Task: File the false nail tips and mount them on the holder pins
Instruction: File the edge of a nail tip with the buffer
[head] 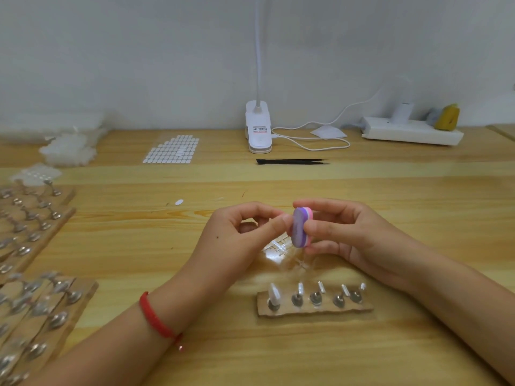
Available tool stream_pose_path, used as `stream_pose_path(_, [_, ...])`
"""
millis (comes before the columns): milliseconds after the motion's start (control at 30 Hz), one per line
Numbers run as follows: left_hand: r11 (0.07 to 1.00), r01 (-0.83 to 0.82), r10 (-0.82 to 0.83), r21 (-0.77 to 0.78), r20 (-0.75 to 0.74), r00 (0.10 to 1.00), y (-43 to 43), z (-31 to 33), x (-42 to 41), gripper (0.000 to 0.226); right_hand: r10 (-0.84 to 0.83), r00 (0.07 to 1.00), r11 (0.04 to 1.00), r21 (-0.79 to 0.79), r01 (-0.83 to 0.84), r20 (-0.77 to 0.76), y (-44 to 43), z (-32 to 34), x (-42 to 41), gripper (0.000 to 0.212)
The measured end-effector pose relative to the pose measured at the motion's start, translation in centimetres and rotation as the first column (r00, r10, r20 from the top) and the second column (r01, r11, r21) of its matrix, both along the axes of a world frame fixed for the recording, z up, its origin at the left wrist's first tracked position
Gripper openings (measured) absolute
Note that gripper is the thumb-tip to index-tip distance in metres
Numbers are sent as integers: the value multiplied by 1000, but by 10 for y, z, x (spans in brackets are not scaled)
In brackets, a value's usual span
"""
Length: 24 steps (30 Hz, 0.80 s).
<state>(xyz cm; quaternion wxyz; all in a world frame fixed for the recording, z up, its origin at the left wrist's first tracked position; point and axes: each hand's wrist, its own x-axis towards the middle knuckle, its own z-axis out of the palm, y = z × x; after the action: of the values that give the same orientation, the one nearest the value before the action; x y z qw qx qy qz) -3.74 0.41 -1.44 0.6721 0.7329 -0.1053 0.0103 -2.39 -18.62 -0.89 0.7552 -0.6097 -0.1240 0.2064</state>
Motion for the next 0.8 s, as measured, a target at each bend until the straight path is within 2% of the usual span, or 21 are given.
stream_pose_path(167, [998,40,-38,-56,44,998,2,2,0,9,-13,1000,1000,-3,13,-4,1,1,-1,34])
stream_pose_path(267, [996,84,-84,-27,33,996,1,2,-2,12,-32,999,999,-9,32,-5,2,2,-2,31])
stream_pose_path(400, [996,90,-90,22,-3,996,0,-1,-1,16,-124,991,990,64,127,-51,2,1,-2,23])
stream_pose_path(533, [998,61,-61,16,5,998,2,-2,0,19,-78,996,996,31,79,-36,4,3,-4,23])
stream_pose_path(700, [994,97,-97,41,13,995,1,-4,1,19,-116,992,991,62,119,-53,2,2,-3,23])
stream_pose_path(800, [996,85,-85,16,31,996,2,-2,0,19,-53,998,999,-7,53,-19,4,3,-3,24])
